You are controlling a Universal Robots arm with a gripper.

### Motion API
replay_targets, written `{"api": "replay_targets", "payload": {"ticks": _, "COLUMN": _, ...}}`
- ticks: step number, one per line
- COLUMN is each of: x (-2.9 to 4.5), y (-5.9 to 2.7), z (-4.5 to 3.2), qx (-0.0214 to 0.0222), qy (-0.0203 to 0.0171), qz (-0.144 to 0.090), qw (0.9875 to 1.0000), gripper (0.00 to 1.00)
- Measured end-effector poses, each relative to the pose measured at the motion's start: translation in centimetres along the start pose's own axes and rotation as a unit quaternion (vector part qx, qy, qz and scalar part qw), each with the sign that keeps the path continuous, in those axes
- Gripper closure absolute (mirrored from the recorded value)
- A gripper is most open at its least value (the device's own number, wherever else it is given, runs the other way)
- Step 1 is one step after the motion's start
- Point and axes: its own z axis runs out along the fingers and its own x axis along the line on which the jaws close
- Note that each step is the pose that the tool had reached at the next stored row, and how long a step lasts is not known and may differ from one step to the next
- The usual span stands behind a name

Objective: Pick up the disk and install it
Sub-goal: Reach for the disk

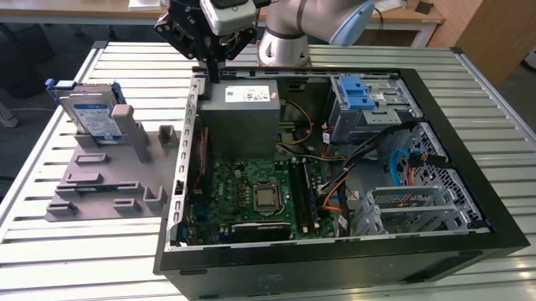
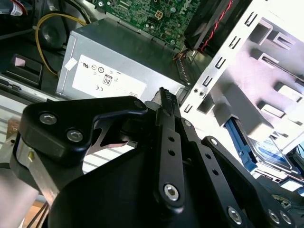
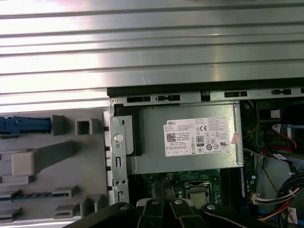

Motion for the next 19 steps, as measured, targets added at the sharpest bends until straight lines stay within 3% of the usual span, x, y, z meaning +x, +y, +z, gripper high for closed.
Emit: {"api": "replay_targets", "payload": {"ticks": 19, "x": 1.17, "y": -0.1, "z": 0.16, "qx": 0.0, "qy": 0.0, "qz": 0.0, "qw": 1.0, "gripper": 0.89}}
